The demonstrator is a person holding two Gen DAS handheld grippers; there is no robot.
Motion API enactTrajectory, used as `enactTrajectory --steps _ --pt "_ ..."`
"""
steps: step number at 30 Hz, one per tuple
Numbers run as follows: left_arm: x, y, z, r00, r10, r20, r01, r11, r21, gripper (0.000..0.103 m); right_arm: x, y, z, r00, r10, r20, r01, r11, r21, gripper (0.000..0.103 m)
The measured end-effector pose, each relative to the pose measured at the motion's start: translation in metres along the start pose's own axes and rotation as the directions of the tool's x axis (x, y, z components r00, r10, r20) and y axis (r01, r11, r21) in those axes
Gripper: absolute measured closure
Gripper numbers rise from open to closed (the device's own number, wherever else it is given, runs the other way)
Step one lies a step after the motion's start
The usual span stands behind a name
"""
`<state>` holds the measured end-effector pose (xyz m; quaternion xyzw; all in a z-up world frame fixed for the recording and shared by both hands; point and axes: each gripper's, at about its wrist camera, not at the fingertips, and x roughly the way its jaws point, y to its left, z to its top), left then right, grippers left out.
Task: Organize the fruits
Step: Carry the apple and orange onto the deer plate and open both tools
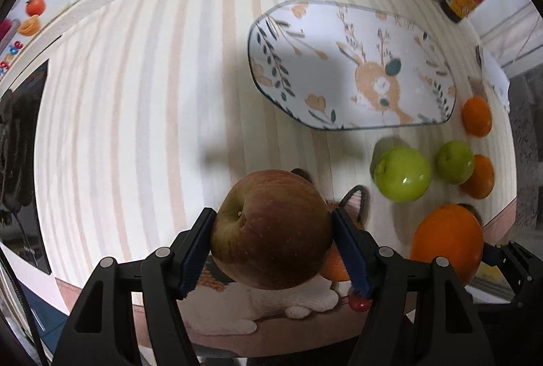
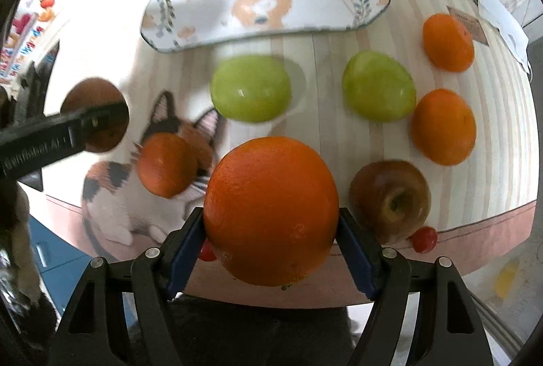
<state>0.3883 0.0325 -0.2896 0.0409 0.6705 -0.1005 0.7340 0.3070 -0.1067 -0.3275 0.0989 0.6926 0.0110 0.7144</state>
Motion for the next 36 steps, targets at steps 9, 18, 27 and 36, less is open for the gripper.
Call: enactTrajectory --steps 9,18,27,36 --pt "-0.038 -0.018 0.052 0.996 -0.058 0.066 0.063 0.996 -0.069 0.036 -0.047 -0.046 0.073 0.985 0.111 0.129 -0.113 0.994 0.008 0.026" --pt "0.019 -0.023 0.151 0.978 -0.204 -0.031 0.19 0.948 -0.254 0.036 -0.032 -0.074 0.182 0.985 0.08 0.156 -0.079 0.997 -0.008 0.026" --pt "0.079 -0.031 0.188 0.961 -0.232 -0.15 0.174 0.931 -0.322 0.036 0.013 -0.076 0.232 0.994 0.066 0.09 -0.062 0.997 -0.045 0.026" --pt "0.098 -0.042 0.193 0.954 -0.232 -0.191 0.158 0.928 -0.337 0.035 0.028 -0.078 0.242 0.993 0.092 0.073 -0.087 0.994 -0.063 0.024"
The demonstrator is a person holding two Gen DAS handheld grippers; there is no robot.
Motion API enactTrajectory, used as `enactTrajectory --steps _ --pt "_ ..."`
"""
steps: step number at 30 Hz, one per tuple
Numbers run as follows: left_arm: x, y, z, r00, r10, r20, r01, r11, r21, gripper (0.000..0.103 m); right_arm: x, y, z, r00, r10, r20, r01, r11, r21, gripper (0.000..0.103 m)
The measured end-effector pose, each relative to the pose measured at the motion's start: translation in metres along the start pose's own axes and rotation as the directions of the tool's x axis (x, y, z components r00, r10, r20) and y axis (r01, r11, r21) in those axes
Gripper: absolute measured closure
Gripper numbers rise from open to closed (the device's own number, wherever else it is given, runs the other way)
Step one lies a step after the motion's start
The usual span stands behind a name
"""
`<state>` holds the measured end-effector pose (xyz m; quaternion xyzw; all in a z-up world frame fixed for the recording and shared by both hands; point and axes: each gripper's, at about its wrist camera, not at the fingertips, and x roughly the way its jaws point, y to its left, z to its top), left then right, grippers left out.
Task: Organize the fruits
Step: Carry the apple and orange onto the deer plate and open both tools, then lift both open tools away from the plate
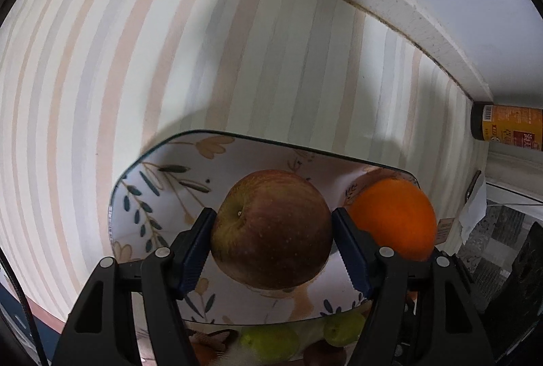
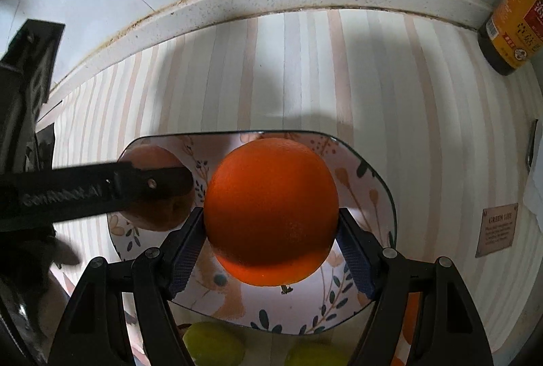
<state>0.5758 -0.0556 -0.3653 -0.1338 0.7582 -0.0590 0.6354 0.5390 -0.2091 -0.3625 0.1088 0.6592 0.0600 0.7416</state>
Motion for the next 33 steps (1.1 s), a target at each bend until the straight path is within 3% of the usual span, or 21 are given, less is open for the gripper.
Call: enactTrajectory --steps 3,6,7,15,23,33 --pt "0.0 -0.007 -0.001 0.999 0.036 0.017 -0.036 0.999 0.008 0.034 0.0 -0.004 0.002 1.0 0.023 -0.016 -0.023 1.0 0.012 0.024" --pt "-0.004 -0.013 -0.003 0.998 0.049 0.049 -0.051 0.998 0.027 0.014 -0.008 -0.005 0.005 1.0 0.026 0.003 -0.026 1.0 0.014 0.013" --pt "-0.007 -0.016 -0.003 0.996 0.063 0.068 -0.066 0.997 0.035 0.014 -0.011 -0.004 0.006 1.0 0.02 0.01 -0.02 1.0 0.008 0.008" --pt "-0.029 -0.025 -0.02 0.981 0.116 0.156 -0.131 0.987 0.094 0.013 -0.02 -0.002 0.0 0.999 -0.051 -0.013 0.051 0.999 -0.004 0.006" --pt "-0.074 -0.011 -0.075 0.924 0.194 0.329 -0.239 0.966 0.101 0.013 -0.061 0.002 -0.027 0.992 -0.11 0.055 0.112 0.993 -0.038 0.006" --pt "-0.122 0.003 -0.162 0.847 0.191 0.497 -0.283 0.952 0.115 0.013 -0.141 0.013 -0.093 0.974 -0.151 0.17 0.161 0.986 -0.047 0.006"
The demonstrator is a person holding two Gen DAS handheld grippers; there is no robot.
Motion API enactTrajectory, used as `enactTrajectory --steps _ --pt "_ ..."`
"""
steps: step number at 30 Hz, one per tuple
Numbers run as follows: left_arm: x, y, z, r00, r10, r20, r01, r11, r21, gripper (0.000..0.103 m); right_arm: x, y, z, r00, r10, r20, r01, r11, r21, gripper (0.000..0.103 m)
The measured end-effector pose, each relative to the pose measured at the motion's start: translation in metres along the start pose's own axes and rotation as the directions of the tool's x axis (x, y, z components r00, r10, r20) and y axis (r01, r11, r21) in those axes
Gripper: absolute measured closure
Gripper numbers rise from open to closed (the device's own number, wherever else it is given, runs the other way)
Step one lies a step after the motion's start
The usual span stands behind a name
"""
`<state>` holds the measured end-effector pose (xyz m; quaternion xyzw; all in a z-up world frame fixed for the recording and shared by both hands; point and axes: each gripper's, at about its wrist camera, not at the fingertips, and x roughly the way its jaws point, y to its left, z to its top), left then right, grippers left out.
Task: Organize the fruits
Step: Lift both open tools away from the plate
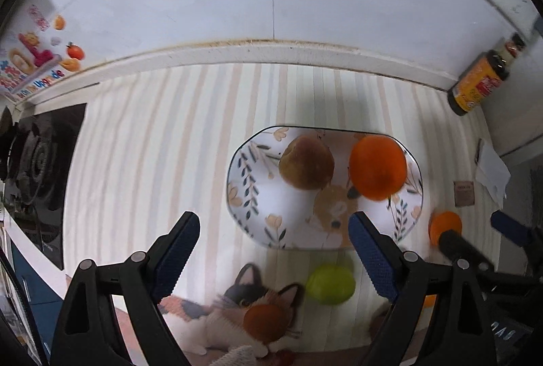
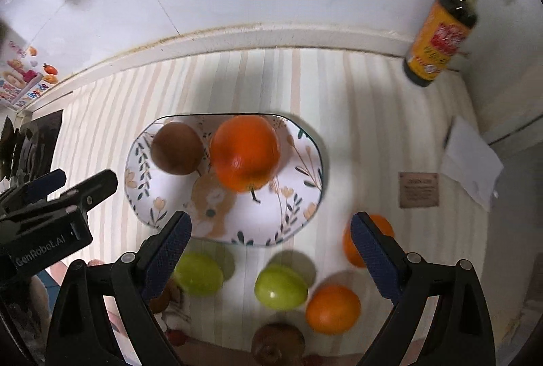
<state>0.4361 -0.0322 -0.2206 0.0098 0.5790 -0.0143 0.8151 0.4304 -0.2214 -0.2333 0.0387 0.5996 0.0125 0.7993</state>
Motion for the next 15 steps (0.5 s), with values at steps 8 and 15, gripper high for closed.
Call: enactTrajectory --steps 8,15 --pt "-0.055 0.01 -0.043 0.997 -0.014 0.081 0.011 0.999 0.03 0.013 -0.068 0.014 -0.043 0.994 -0.017 0.112 0.014 1.0 0.028 0.006" --pt "-0.102 0.012 -0.063 0.987 -0.015 0.162 0.006 0.998 0.057 0.013 -0.113 0.022 -0.074 0.983 -0.03 0.182 0.022 0.999 0.046 0.006"
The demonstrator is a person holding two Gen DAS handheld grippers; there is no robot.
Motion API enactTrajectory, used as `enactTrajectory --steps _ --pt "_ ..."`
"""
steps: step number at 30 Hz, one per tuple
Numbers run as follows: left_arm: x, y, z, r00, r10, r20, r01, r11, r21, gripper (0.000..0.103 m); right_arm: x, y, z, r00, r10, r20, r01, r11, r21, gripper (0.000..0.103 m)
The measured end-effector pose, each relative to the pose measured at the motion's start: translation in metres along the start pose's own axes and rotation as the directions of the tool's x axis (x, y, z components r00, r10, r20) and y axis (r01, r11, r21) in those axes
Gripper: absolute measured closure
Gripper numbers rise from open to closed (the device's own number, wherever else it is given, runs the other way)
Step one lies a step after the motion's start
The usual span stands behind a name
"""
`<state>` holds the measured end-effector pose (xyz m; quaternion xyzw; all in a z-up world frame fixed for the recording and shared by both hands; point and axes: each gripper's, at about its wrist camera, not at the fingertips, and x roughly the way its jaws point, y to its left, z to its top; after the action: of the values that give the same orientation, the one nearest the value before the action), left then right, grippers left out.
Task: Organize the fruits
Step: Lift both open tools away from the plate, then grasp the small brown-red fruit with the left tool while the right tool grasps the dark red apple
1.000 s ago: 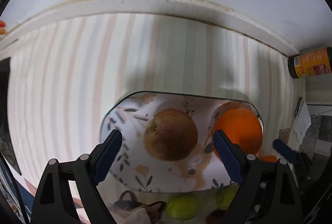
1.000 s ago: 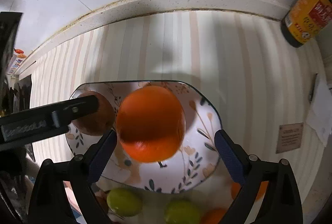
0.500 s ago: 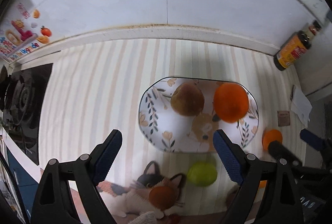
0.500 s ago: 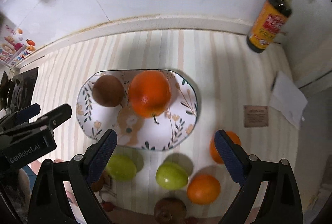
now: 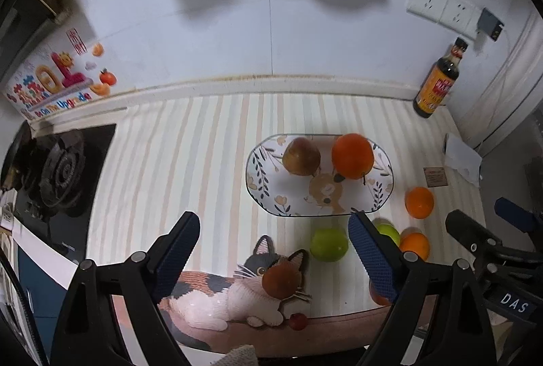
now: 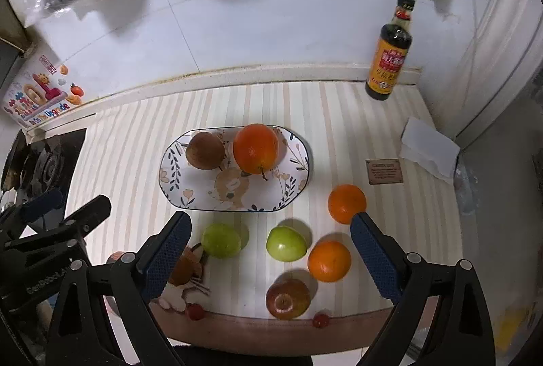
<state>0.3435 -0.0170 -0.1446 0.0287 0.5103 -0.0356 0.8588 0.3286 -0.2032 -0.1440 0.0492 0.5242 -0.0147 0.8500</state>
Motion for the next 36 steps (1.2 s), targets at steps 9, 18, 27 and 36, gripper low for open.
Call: enactTrajectory --steps 9,18,27,36 --pt "-0.038 0.005 -0.015 0.999 -0.014 0.043 0.014 1.0 -0.006 0.013 -0.041 0.007 -0.029 0.999 0.01 0.038 -0.01 1.0 0.001 0.006" --pt "-0.051 0.0 -0.035 0.999 -0.026 0.038 0.026 1.0 -0.002 0.013 -0.062 0.008 -0.045 0.997 0.04 0.06 -0.041 0.999 0.01 0.006" --pt "-0.03 -0.004 -0.048 1.0 0.006 -0.01 -0.006 1.0 -0.007 0.004 -0.052 0.002 -0.054 0.998 0.055 0.031 -0.056 0.998 0.036 0.006" --pt "0.038 0.004 -0.06 0.987 0.007 -0.161 -0.011 1.0 -0.021 0.003 0.021 -0.021 -0.071 0.988 0.067 -0.138 -0.053 0.993 0.102 0.006"
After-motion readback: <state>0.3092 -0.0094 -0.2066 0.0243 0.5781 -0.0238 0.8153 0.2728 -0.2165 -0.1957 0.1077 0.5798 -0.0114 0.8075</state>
